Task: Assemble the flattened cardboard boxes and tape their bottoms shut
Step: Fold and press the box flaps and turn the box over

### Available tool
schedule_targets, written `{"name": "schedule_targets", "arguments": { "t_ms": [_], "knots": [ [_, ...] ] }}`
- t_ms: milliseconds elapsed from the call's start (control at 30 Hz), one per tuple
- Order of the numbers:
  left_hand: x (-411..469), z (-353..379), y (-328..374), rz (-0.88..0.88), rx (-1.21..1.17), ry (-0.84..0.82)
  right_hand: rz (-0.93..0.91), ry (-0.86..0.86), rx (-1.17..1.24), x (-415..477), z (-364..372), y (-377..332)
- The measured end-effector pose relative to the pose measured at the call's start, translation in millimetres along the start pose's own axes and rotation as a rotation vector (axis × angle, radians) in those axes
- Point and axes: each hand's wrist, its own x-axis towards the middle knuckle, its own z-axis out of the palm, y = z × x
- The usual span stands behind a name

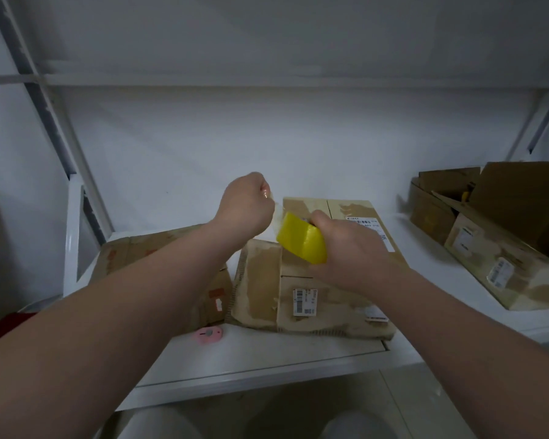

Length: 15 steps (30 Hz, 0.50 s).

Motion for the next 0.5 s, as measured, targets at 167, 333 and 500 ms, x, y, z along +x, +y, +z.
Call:
{"name": "schedule_targets", "arguments": {
  "t_ms": [167, 333, 500],
  "knots": [
    [-5, -1, 4, 0.013, -0.047, 0.024, -0.042, -0.037, -0.168, 9, -11, -3],
    [-14, -3, 8, 0.037, -0.152, 0.038, 0.008, -0.190, -0.275, 8, -9, 4],
    [-6, -7, -6, -0.239, -0.442, 0.036, 0.110, -0.150, -0.048, 11, -7, 20]
  ]
}}
